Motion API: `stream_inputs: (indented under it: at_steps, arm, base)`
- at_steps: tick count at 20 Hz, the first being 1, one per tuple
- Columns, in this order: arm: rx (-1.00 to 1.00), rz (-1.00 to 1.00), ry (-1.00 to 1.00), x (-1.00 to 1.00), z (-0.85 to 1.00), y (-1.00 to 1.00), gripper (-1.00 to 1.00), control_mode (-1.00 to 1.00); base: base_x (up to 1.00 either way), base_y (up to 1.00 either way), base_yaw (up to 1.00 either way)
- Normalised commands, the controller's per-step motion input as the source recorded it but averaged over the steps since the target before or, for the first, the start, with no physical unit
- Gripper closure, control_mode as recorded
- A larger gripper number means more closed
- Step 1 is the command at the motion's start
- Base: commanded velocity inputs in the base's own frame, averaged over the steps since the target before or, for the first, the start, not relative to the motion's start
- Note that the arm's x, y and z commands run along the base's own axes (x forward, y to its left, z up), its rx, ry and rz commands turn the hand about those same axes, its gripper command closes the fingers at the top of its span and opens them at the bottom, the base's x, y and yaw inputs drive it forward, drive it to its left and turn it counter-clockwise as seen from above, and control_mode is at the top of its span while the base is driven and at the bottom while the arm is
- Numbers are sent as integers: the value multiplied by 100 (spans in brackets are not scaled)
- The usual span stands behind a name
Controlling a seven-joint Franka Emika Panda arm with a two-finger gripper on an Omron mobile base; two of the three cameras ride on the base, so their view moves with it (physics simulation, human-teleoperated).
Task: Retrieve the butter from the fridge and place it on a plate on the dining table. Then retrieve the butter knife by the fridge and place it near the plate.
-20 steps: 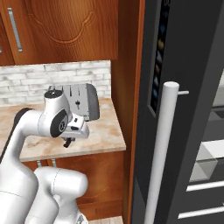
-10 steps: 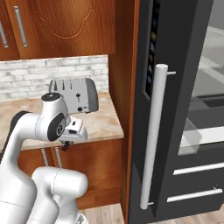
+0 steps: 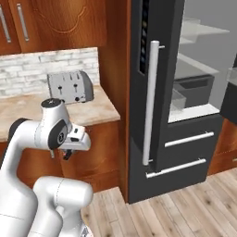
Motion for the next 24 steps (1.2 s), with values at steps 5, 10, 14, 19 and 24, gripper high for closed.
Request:
stream_inputs:
  at_steps: [5, 10, 14, 19, 24]
  arm:
    - [0, 0, 0, 0, 0, 0, 100, 100]
    - [0, 0, 0, 0, 0, 0, 100, 100]
    - [0, 0, 0, 0, 0, 0, 100, 100]
    - [0, 0, 0, 0, 0, 0, 100, 100]
    - [0, 0, 0, 0, 0, 0, 100, 100]
  base:
    - [-58, -17, -59]
    - [-11, -26, -75]
    - [-3, -23, -72]
    - [1, -23, -66]
    - [27, -37, -48]
